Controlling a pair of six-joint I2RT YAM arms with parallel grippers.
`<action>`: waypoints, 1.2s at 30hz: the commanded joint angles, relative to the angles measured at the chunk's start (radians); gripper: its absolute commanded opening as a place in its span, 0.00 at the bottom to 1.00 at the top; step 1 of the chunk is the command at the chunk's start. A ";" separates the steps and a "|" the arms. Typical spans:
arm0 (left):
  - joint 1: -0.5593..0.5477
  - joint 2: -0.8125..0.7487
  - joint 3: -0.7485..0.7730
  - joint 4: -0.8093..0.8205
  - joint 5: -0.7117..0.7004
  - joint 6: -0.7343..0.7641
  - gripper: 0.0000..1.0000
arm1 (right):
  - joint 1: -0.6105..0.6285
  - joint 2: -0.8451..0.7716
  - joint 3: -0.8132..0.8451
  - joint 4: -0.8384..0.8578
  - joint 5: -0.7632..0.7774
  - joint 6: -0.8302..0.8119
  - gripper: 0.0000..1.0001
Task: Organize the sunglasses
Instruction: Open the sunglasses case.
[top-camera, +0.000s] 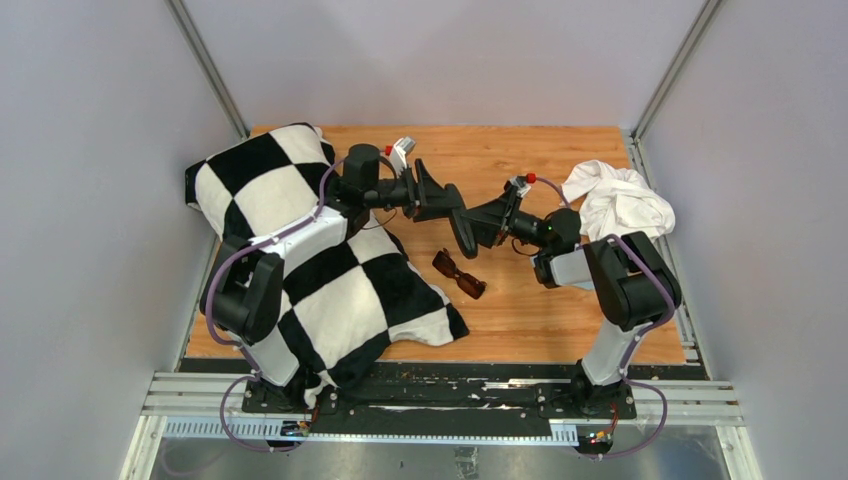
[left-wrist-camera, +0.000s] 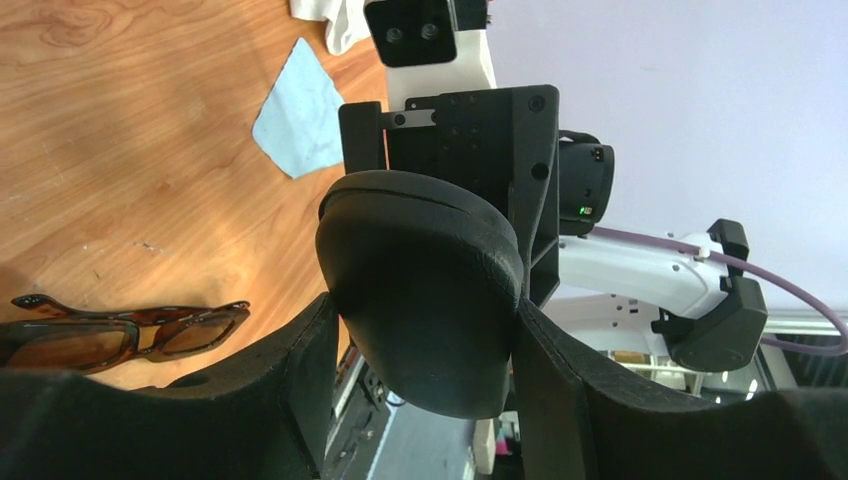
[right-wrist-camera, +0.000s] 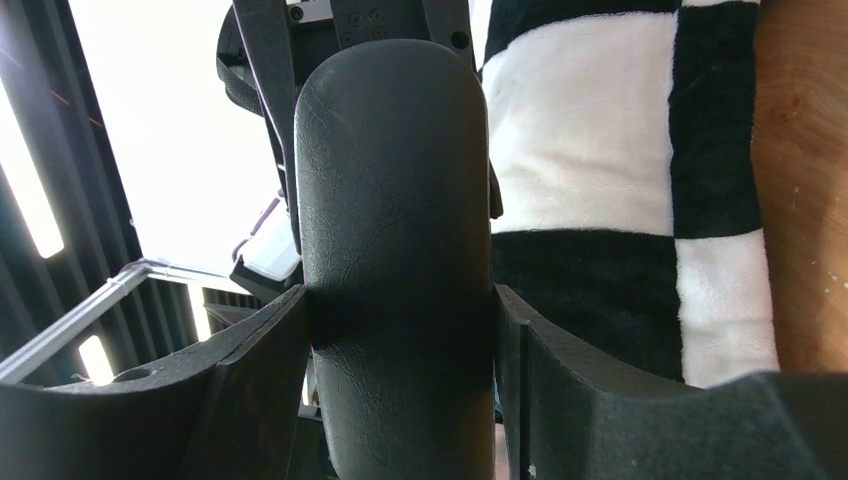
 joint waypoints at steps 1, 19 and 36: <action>0.031 -0.055 0.053 0.010 0.103 0.131 0.00 | -0.040 0.038 -0.006 0.037 0.079 0.154 0.40; 0.054 0.053 0.167 0.150 0.156 0.039 0.00 | -0.063 0.145 0.144 0.038 0.151 0.349 0.33; 0.049 -0.026 0.042 0.152 -0.063 -0.106 0.94 | -0.069 0.093 0.127 0.037 0.113 0.190 0.27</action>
